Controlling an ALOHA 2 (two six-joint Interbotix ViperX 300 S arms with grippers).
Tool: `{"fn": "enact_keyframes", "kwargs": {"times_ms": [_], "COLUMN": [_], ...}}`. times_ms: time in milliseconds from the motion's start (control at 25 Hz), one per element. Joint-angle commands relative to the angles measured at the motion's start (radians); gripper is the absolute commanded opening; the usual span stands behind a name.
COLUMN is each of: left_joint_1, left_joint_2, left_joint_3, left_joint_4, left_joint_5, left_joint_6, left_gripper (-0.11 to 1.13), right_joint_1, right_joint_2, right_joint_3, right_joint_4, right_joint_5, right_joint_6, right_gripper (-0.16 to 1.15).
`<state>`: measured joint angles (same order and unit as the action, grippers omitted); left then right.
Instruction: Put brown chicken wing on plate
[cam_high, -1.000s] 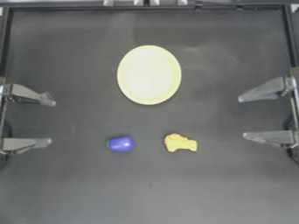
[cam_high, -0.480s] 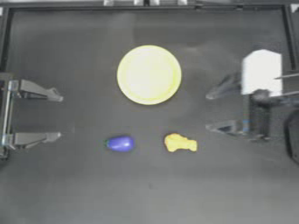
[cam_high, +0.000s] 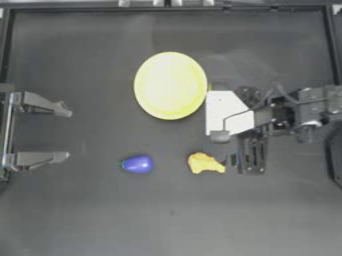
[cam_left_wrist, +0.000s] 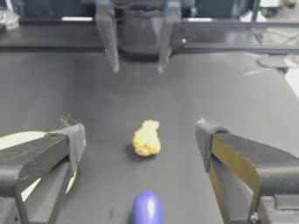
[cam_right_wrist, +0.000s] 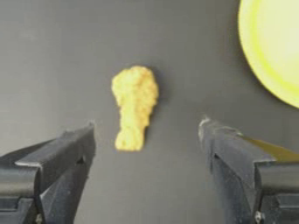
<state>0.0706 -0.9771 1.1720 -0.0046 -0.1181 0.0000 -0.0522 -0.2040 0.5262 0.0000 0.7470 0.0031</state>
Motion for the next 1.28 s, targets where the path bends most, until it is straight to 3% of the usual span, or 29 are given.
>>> {"fn": "enact_keyframes", "kwargs": {"times_ms": [40,160,600,1000,1280], "left_joint_1": [0.0,0.002,0.002,0.002,0.002], "left_joint_2": [0.015,0.015,0.018,0.018,0.018], "left_joint_3": [-0.02,-0.018,-0.017,-0.017,-0.017], "left_joint_4": [-0.002,-0.002,-0.005,-0.017,-0.017], "left_joint_5": [-0.003,-0.003,-0.003,-0.003,0.005], "left_joint_6": [0.0,0.0,-0.002,0.0,-0.002], "left_gripper": [1.03,1.03,1.03,1.03,1.03], "right_joint_1": [0.012,0.017,0.034,0.04,0.04], "right_joint_2": [0.044,0.083,0.19,0.241,0.267], "right_joint_3": [-0.048,-0.052,-0.048,-0.044,-0.034], "right_joint_4": [-0.005,-0.005,-0.091,-0.043,-0.043], "right_joint_5": [0.006,0.006,-0.008,-0.081,-0.104], "right_joint_6": [0.0,0.006,0.089,0.083,0.084], "right_gripper": [0.99,0.99,0.99,0.99,0.99]}}
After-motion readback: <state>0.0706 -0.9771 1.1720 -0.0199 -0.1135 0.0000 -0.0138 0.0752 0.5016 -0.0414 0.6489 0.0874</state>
